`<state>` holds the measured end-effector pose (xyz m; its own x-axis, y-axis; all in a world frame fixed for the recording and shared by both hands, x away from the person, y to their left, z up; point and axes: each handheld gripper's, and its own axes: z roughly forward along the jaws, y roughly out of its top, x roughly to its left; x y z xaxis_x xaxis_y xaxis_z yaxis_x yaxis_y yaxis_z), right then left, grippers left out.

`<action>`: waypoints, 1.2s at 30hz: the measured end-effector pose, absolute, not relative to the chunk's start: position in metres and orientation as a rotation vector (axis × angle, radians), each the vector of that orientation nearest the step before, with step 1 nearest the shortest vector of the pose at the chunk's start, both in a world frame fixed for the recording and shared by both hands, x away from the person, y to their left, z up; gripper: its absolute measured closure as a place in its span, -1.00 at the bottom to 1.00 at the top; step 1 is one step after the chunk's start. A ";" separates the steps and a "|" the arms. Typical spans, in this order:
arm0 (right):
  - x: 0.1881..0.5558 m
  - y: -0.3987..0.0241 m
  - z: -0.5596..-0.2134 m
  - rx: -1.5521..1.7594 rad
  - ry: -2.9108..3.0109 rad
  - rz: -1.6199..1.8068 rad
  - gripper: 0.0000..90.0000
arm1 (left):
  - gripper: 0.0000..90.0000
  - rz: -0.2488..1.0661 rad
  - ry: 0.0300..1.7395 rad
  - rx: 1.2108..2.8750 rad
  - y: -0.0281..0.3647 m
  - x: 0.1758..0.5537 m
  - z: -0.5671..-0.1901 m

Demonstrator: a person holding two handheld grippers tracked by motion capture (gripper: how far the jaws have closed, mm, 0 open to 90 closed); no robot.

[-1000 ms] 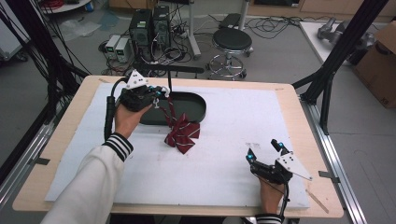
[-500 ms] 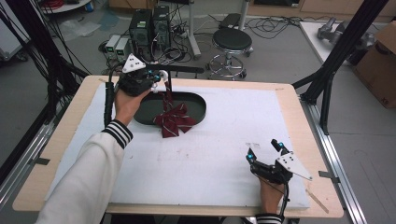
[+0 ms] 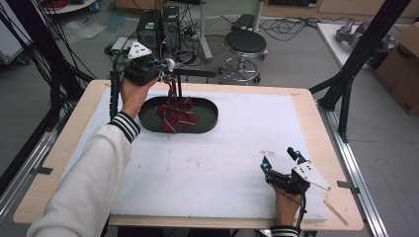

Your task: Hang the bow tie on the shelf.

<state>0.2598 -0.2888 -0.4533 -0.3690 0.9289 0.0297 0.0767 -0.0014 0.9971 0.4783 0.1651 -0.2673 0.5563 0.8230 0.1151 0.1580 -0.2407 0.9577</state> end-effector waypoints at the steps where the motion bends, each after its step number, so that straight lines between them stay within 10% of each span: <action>1: 0.260 -0.289 -0.453 1.073 1.536 1.460 -0.88 | 0.94 0.785 0.823 1.724 0.165 0.479 -0.267; 26: 0.260 -0.289 -0.453 1.074 1.537 1.463 -0.88 | 0.92 0.812 0.971 1.825 0.180 0.495 -0.283; 36: 0.260 -0.289 -0.453 1.075 1.538 1.469 -0.88 | -0.16 0.821 1.012 1.841 0.184 0.498 -0.285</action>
